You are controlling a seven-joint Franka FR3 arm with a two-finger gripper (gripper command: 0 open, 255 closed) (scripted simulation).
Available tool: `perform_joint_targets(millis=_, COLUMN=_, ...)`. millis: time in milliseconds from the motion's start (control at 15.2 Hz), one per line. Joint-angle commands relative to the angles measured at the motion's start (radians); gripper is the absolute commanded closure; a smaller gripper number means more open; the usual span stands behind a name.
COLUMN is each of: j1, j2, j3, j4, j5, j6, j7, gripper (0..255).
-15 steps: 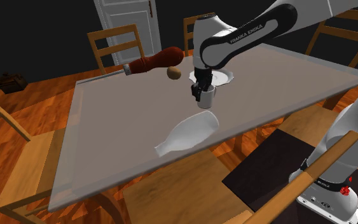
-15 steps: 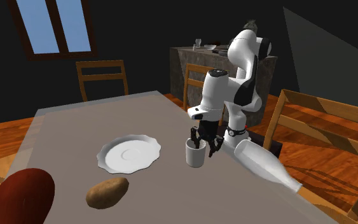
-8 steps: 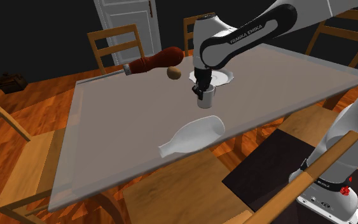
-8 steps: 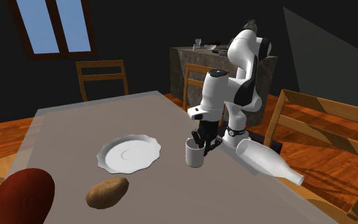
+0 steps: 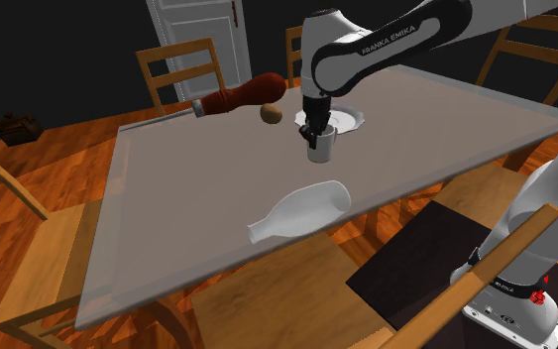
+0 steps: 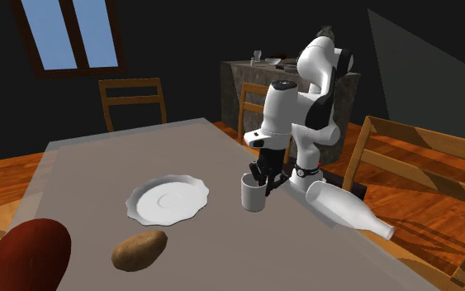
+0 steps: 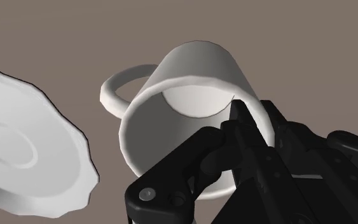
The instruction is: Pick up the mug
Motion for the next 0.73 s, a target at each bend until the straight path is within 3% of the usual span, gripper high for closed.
perform_joint_targets(millis=0, j1=0.000, j2=-0.009, j3=-0.001, j4=0.019, j5=0.003, j6=-0.028, j7=-0.004, gripper=255)
perform_joint_targets(millis=660, j1=0.000, j2=-0.034, j3=-0.004, j4=0.104, j5=0.010, j6=-0.136, j7=-0.014, gripper=255)
